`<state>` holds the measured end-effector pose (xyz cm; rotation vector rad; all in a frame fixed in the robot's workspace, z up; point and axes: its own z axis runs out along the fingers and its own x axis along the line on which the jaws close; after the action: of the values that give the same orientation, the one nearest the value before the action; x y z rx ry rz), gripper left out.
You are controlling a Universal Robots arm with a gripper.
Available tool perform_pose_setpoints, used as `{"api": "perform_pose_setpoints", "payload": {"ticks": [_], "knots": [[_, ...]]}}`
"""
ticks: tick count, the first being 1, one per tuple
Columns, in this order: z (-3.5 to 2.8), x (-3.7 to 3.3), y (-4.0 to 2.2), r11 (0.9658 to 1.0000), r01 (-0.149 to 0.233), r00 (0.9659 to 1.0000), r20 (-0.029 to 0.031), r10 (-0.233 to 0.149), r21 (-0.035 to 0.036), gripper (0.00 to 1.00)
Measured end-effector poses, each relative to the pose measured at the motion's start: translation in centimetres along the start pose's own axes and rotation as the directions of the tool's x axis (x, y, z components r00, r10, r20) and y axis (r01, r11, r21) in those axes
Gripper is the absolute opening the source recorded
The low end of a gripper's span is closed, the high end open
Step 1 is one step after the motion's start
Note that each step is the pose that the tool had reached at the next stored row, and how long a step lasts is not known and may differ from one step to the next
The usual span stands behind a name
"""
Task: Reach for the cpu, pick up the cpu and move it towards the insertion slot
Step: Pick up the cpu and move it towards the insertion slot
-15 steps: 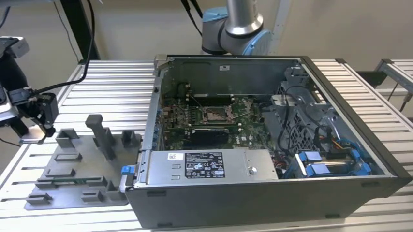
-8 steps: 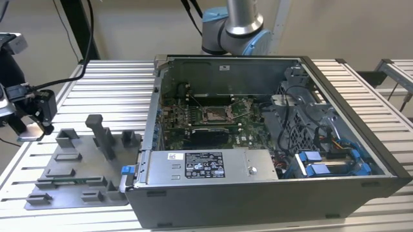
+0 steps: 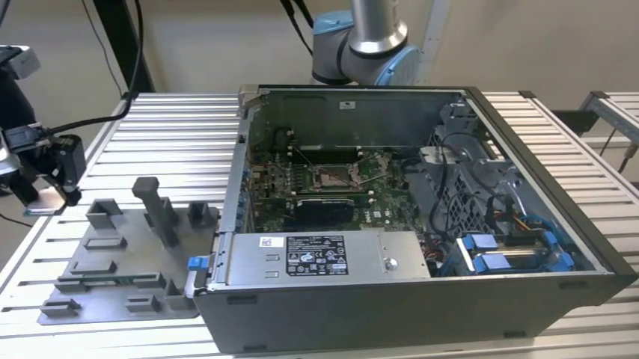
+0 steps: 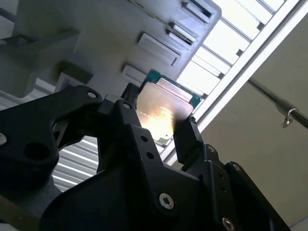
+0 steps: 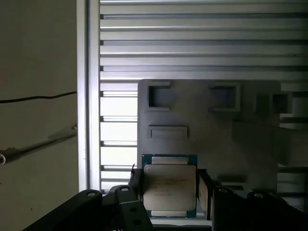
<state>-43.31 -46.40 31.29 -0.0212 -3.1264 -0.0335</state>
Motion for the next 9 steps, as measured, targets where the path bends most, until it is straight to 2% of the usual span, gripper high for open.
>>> {"api": "perform_pose_setpoints", "payload": {"ticks": [9], "knots": [[-0.59,0.01,0.01,1.0000,0.000,1.0000,0.0000,0.000,0.0000,0.00]]}}
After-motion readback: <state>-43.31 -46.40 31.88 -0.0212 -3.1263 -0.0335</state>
